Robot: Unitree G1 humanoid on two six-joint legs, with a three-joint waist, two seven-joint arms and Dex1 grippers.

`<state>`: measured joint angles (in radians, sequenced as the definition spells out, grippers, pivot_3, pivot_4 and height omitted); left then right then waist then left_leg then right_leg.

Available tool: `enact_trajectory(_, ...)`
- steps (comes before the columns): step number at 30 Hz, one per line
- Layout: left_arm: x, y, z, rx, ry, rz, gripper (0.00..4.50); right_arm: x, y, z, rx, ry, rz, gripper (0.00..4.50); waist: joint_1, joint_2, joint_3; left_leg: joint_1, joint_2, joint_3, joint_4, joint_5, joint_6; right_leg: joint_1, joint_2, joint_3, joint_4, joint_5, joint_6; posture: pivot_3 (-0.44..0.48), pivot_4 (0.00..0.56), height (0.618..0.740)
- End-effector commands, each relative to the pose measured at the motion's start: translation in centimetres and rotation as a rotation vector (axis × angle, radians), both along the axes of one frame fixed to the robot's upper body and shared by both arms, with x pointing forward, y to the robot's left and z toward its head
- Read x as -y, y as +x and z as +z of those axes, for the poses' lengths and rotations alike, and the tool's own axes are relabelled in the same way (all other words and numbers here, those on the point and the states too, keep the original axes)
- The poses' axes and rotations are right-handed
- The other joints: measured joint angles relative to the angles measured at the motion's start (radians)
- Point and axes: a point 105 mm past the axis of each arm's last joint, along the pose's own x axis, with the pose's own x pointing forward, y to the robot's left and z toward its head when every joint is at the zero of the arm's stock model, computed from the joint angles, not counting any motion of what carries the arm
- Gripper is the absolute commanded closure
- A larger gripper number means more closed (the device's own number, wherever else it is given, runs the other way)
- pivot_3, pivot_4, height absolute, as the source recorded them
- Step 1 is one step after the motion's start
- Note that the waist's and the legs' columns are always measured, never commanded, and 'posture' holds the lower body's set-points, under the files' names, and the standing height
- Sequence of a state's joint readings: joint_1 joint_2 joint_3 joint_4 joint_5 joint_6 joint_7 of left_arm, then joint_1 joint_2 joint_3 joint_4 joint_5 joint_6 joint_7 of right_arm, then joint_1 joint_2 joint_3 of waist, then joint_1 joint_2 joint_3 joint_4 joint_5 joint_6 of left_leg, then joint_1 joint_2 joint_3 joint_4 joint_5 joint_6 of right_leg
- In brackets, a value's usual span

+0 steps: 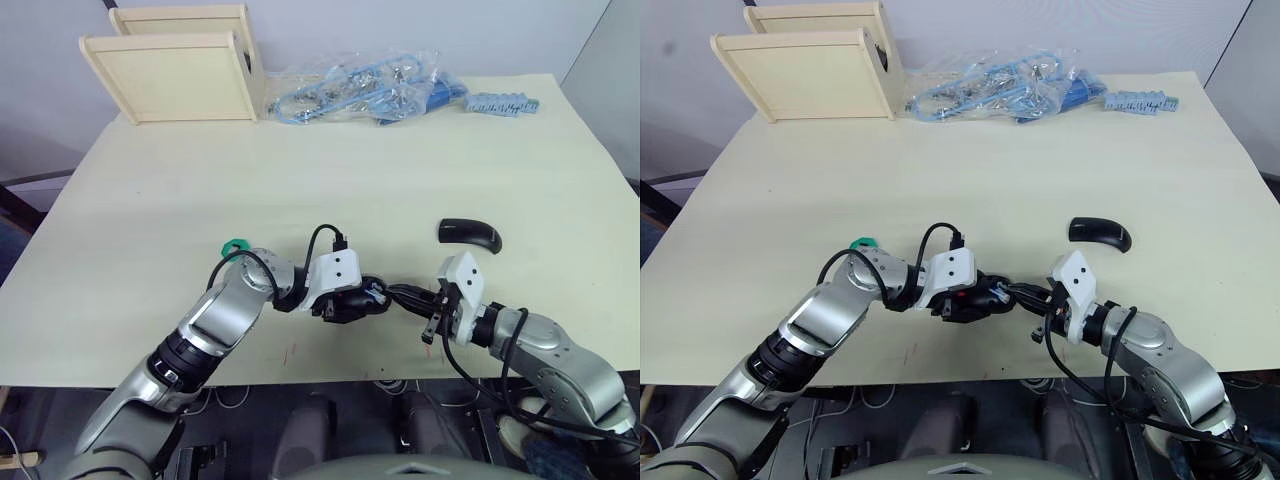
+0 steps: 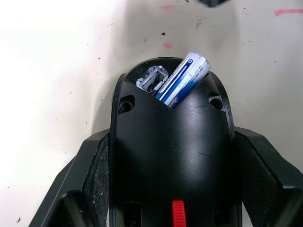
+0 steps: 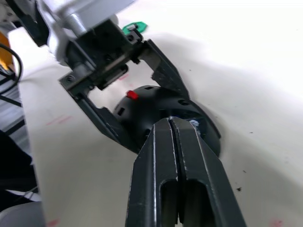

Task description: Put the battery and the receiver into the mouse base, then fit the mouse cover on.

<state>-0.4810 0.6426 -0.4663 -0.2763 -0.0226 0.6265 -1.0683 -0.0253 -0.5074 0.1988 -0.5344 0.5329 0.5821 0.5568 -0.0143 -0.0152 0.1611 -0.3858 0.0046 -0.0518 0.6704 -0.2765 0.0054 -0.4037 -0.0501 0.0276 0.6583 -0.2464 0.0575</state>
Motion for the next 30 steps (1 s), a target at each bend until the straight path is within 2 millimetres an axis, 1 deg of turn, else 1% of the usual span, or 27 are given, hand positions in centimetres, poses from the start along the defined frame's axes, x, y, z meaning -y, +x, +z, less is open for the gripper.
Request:
enact_trajectory(1,0.2,-1.0,-1.0,-0.043,0.018,-0.024,1.55,-0.5,-0.1,0.5,0.046,0.018,0.021,4.44,0.0,0.0,0.0,0.0,0.0,0.0,0.0,0.0,0.0,0.0,0.0,0.0,0.0,0.0,0.0,0.0,0.15,0.74)
enact_trajectory(4,0.2,-0.9,-1.0,-0.043,0.021,-0.023,1.55,-0.8,0.1,-0.1,0.043,0.008,0.027,4.44,0.0,0.0,0.0,0.0,0.0,0.0,0.0,0.0,0.0,0.0,0.0,0.0,0.0,0.0,0.0,0.0,0.15,0.74)
enact_trajectory(10,0.1,-0.4,-1.0,-0.044,0.024,-0.017,1.55,-1.1,0.3,-0.7,0.049,0.015,0.03,4.44,0.001,0.0,0.0,0.0,0.0,0.0,0.0,0.0,0.0,0.0,0.0,0.0,0.0,0.0,0.0,0.0,0.15,0.74)
enact_trajectory(13,0.1,-0.2,-1.0,-0.043,0.025,-0.014,1.55,-1.1,0.3,-1.0,0.048,0.018,0.027,4.44,0.001,0.0,0.0,0.0,0.0,0.0,0.0,0.0,0.0,0.0,0.0,0.0,0.001,0.0,0.0,0.0,0.15,0.74)
enact_trajectory(16,0.0,-0.2,-1.0,-0.043,0.025,-0.013,1.55,-1.1,0.1,-1.7,0.042,0.004,0.029,4.44,0.001,0.0,0.0,0.0,0.0,0.0,0.0,0.0,0.0,0.0,0.0,0.0,0.001,0.0,0.0,0.0,0.15,0.74)
enact_trajectory(22,0.0,-0.4,-1.0,-0.044,0.025,-0.013,1.55,-1.3,-0.4,-4.4,-0.005,-0.057,0.032,4.44,0.0,0.0,0.0,0.001,0.0,0.001,0.0,0.0,0.0,0.0,0.0,0.0,0.001,0.0,0.0,0.0,0.15,0.74)
enact_trajectory(26,0.1,-0.7,-1.1,-0.044,0.025,-0.014,1.55,-1.3,-0.7,-7.4,-0.077,-0.143,0.029,4.44,-0.001,0.0,-0.001,0.005,0.0,0.001,-0.001,0.0,0.0,0.004,0.0,0.0,0.001,-0.001,-0.001,0.0,0.15,0.74)
enact_trajectory(30,0.1,-0.7,-1.1,-0.045,0.026,-0.013,1.55,-1.1,-0.7,-8.7,-0.134,-0.192,0.024,4.44,-0.003,-0.001,-0.005,0.007,0.001,0.001,-0.001,0.0,0.0,0.007,0.001,0.0,0.0,-0.001,-0.002,0.0,0.15,0.74)
